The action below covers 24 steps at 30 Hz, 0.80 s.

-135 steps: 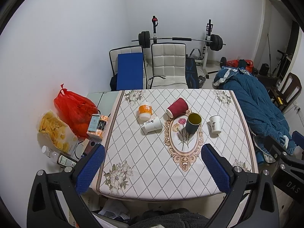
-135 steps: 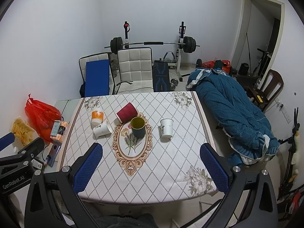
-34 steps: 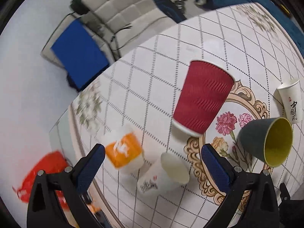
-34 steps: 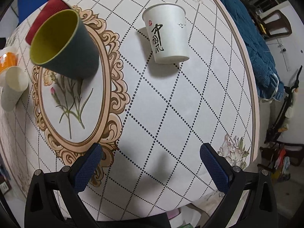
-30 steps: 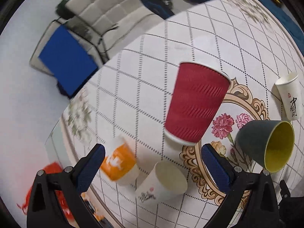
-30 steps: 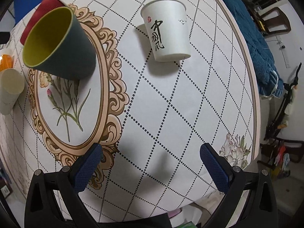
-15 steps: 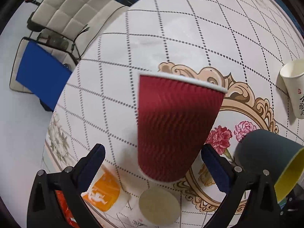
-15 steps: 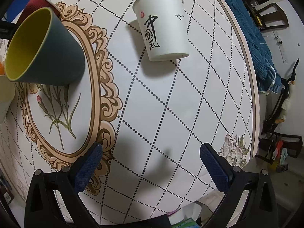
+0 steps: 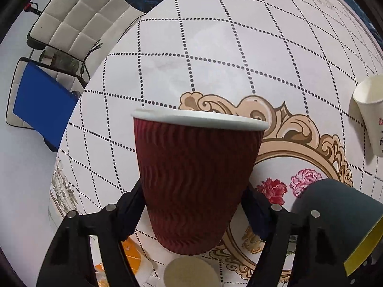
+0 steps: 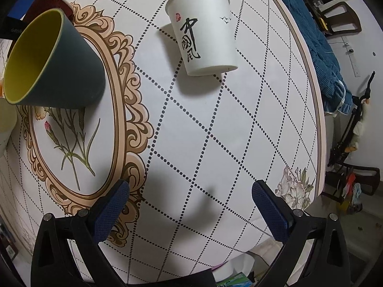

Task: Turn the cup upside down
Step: 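Lift the red cup with the left gripper and carry it toward the flower print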

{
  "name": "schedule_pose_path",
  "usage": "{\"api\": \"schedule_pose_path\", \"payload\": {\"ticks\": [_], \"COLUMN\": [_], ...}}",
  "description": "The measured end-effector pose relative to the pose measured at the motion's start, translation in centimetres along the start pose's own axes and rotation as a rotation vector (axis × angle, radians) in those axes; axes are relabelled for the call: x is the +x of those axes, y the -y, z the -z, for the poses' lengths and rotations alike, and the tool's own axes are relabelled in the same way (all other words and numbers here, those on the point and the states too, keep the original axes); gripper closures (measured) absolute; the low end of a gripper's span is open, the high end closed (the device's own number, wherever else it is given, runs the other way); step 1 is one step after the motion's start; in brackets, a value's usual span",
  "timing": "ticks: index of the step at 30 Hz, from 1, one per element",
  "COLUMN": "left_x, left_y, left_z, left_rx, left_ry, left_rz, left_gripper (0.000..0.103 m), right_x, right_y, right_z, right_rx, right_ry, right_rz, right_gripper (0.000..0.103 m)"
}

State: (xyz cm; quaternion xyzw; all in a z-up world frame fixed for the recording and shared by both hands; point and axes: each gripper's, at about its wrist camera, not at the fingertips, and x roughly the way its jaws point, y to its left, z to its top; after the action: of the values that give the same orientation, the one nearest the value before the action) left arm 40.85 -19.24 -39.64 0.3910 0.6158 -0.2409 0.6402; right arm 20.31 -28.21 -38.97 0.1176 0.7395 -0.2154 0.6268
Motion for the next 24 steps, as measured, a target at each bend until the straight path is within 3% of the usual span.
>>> {"api": "schedule_pose_path", "payload": {"ticks": [17,24], "left_x": [-4.5,-7.4], "left_y": [-2.0,-1.0], "left_z": [3.5,8.6], "left_rx": [-0.172,-0.29], "left_ry": [0.014,-0.013], "left_rz": [0.038,0.083], "left_gripper": [0.031,0.031], "right_x": [-0.8,-1.8], "right_y": [0.4,0.8], "right_z": [1.8,2.9], "right_rx": [0.005,-0.027], "right_ry": [-0.006,0.014], "right_rz": [-0.051,-0.099], "right_gripper": [0.0,0.0]}}
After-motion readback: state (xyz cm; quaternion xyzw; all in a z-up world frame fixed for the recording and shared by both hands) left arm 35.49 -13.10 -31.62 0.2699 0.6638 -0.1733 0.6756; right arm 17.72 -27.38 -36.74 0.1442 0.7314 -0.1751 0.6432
